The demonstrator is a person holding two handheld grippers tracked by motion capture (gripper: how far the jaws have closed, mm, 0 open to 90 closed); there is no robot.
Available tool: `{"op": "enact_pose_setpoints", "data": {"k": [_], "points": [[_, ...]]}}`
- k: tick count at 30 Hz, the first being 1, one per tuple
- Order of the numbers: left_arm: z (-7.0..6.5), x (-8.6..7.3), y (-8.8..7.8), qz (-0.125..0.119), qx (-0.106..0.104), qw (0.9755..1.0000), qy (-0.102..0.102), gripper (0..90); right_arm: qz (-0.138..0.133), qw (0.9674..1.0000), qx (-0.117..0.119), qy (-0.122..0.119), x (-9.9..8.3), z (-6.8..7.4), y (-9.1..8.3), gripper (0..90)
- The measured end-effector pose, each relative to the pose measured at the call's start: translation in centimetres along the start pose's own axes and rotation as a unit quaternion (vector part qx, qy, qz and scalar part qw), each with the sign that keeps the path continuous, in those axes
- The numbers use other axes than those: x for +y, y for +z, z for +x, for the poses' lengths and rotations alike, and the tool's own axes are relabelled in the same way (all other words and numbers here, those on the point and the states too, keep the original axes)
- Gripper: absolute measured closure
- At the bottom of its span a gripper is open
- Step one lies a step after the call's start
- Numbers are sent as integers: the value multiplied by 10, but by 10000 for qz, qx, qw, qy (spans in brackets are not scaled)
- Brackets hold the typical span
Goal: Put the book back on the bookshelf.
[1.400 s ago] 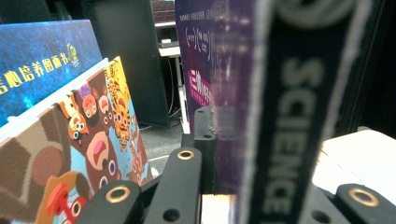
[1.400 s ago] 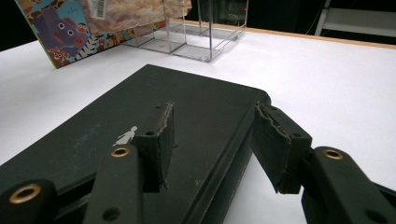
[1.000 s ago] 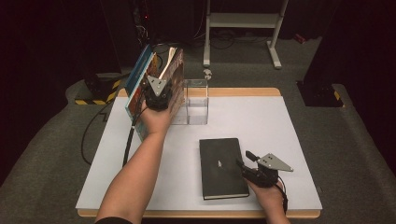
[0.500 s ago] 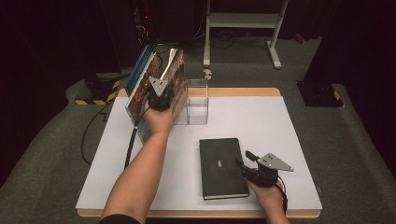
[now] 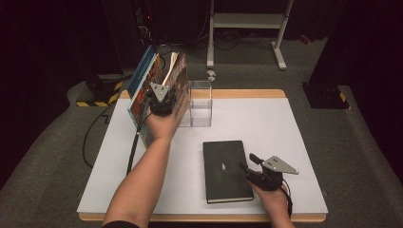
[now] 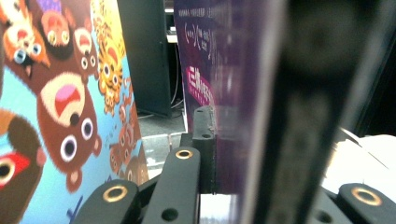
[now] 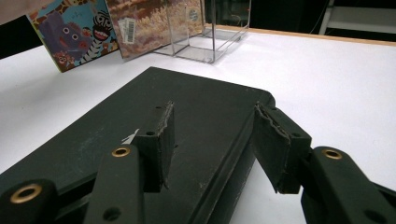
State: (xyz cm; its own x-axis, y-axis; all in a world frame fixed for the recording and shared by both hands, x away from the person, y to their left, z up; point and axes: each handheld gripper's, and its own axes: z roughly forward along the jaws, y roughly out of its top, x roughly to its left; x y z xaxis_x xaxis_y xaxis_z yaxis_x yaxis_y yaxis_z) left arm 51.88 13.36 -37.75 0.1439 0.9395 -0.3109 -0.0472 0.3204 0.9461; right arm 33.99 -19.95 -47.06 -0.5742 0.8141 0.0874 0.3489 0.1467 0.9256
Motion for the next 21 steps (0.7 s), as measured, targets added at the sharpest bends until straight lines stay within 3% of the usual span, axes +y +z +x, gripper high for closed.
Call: {"op": "enact_pose_setpoints", "data": {"k": [5, 10, 16, 21], "points": [[3, 1, -5, 79, 39, 9999, -130, 734, -13, 10000, 12, -2, 1, 1, 0, 485], [3, -8, -11, 215, 76, 9997, -75, 711, -9, 10000, 4, -22, 1, 2, 0, 484], [3, -24, -14, 400, 194, 9989, 124, 755, -21, 10000, 3, -27, 1, 2, -1, 484], [1, -25, -13, 356, 264, 9989, 148, 830, -18, 10000, 5, -1, 1, 1, 0, 484]]}}
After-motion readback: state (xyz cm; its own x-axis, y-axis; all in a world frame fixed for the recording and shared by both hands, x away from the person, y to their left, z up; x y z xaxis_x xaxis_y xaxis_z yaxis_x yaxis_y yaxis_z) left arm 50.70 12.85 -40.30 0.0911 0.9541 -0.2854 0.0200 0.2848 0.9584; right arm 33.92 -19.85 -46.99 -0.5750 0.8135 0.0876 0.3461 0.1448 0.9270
